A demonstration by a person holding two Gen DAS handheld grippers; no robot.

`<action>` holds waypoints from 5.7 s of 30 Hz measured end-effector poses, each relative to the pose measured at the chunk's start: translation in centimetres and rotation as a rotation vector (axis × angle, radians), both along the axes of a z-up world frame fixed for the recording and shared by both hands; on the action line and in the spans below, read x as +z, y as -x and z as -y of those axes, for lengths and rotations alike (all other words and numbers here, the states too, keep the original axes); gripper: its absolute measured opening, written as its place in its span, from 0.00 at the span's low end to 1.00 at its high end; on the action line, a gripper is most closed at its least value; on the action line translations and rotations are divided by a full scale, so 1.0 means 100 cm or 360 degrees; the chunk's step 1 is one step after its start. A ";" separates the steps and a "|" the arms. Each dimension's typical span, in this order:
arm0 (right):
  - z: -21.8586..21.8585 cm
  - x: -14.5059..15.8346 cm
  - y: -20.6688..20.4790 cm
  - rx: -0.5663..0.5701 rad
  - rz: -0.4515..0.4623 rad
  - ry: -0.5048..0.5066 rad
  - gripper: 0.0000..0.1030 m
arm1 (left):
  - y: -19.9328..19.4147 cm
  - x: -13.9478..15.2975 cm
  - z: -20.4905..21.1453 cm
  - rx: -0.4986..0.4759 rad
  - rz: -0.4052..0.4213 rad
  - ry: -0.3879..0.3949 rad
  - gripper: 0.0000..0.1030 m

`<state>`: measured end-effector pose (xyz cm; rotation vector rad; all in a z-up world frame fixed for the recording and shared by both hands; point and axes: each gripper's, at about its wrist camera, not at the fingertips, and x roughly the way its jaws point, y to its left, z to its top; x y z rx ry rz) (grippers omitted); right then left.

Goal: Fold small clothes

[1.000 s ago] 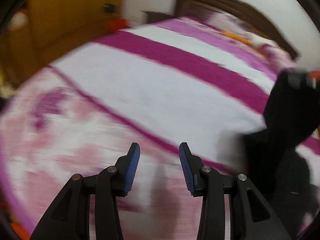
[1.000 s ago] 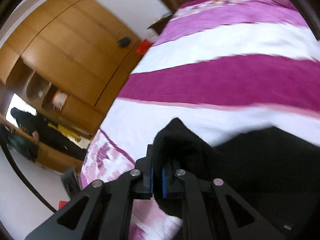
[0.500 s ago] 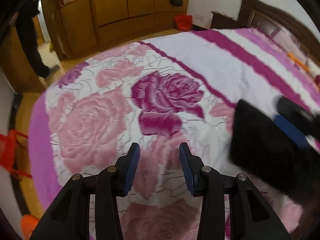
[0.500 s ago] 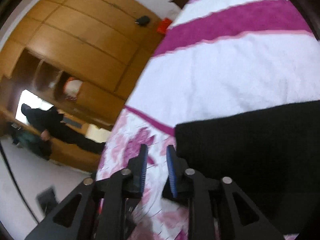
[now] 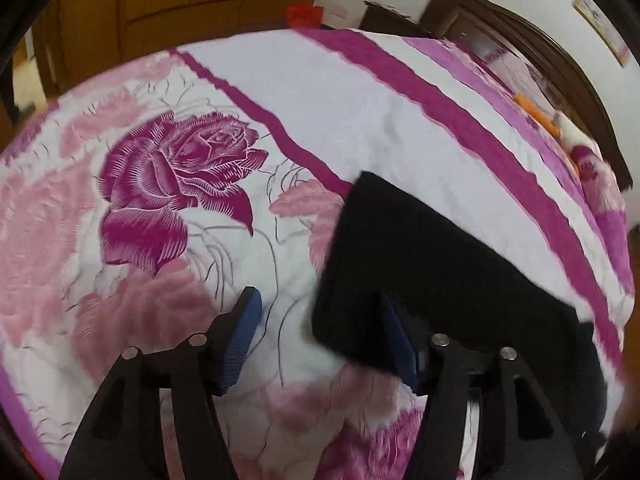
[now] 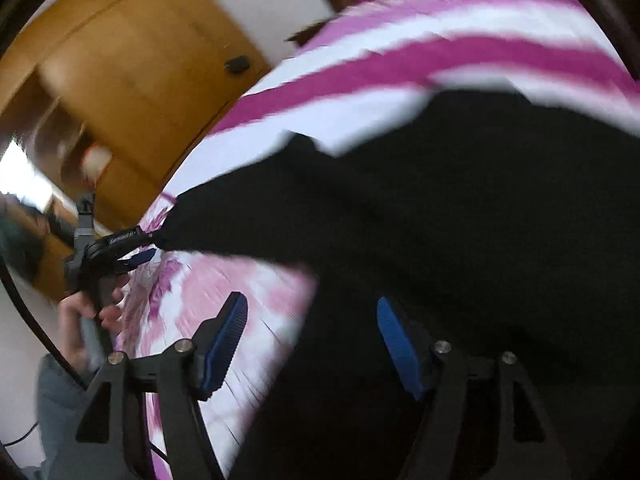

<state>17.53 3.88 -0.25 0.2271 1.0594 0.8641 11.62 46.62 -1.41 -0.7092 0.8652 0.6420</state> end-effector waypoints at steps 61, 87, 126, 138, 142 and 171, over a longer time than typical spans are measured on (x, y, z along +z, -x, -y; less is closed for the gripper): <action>0.254 0.026 -0.058 -0.0781 0.0247 0.0514 0.62 | -0.151 0.028 0.454 -0.1154 0.0425 -0.0217 0.00; 0.270 0.018 -0.061 -0.0831 0.0132 0.0513 0.66 | -0.137 0.041 0.532 -0.1565 0.0483 -0.0434 0.00; 0.658 -0.020 0.024 -0.1825 -0.0077 -0.0453 0.67 | -0.093 0.046 0.311 -0.0753 0.0210 -0.0465 0.16; 0.652 -0.010 0.012 -0.2087 0.0058 -0.0452 0.07 | -0.104 0.045 0.304 -0.0746 0.0198 -0.0436 0.16; 0.594 0.060 -0.011 -0.1895 0.0309 -0.0206 0.06 | -0.098 0.052 0.294 -0.0714 0.0223 -0.0479 0.16; 0.049 0.023 -0.072 -0.0343 0.0355 0.0275 0.51 | -0.102 0.031 0.265 -0.0736 -0.0035 -0.0183 0.21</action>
